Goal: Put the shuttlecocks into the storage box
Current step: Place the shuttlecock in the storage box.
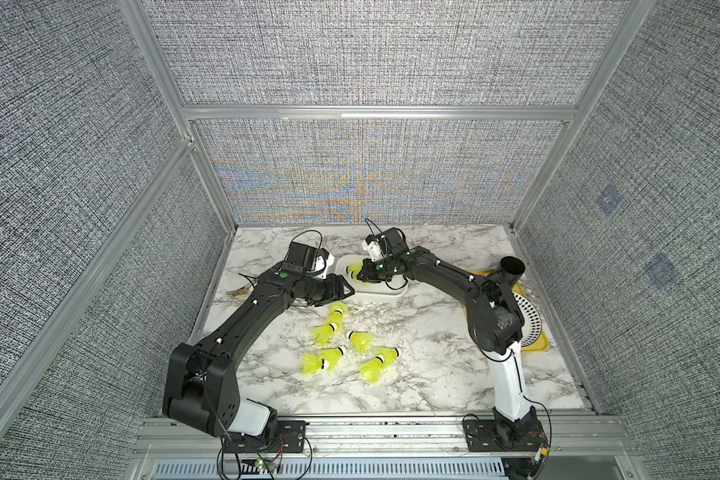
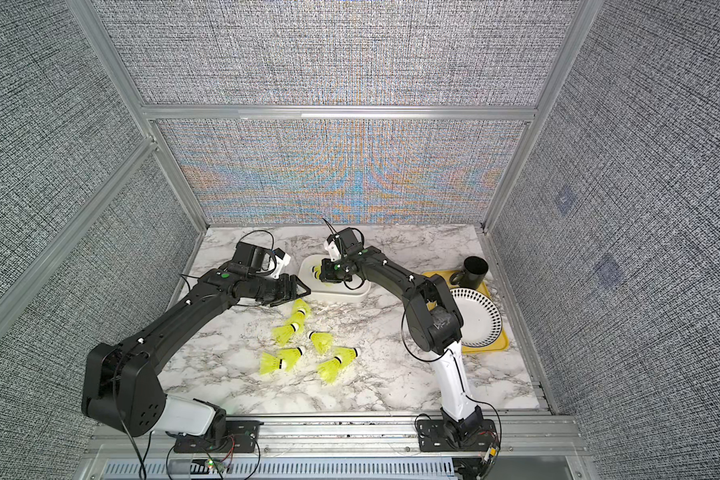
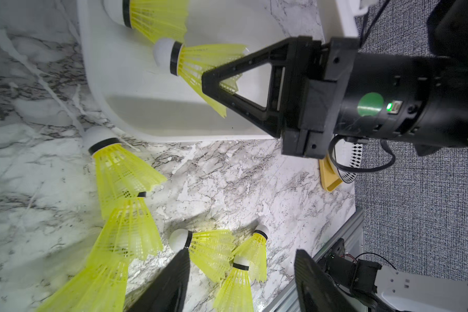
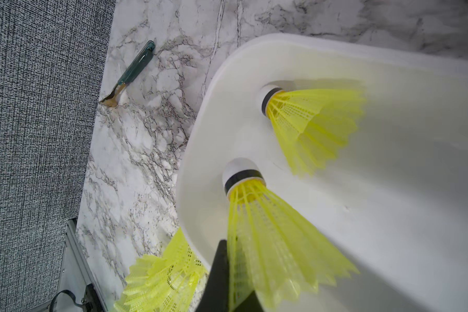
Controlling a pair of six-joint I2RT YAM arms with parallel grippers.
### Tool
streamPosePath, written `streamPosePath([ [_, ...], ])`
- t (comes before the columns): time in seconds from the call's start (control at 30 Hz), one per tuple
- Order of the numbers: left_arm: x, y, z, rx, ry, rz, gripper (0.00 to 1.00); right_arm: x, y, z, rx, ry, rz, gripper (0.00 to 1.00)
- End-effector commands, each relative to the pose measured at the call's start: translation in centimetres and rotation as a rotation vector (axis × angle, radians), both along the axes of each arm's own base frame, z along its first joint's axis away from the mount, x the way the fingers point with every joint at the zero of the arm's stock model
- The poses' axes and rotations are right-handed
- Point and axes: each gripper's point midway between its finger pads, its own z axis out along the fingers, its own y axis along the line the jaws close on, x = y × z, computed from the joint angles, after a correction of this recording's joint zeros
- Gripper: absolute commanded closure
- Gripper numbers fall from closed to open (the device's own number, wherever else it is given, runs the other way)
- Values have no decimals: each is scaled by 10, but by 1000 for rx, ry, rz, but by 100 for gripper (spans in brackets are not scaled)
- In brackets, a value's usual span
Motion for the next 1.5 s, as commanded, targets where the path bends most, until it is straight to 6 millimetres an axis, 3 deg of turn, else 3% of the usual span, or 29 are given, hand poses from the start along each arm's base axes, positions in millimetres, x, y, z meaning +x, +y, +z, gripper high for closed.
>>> streamPosePath([
  [0.0,6,2,-2,2,-16,-15,36,-2,7,-5,11,19,34,100],
  [0.4,7,7,-17,21,16,-10,36,2,21,-33,9,59,58,100],
  [0.9,-6,9,-23,16,38,-19,35,2,21,-54,-12,77,73,100],
  [1.2,-9,10,-21,12,34,-17,36,5,18,-32,-12,34,60,68],
  [1.47,-13,11,-20,8,29,-15,36,3,12,1,2,-13,38,61],
])
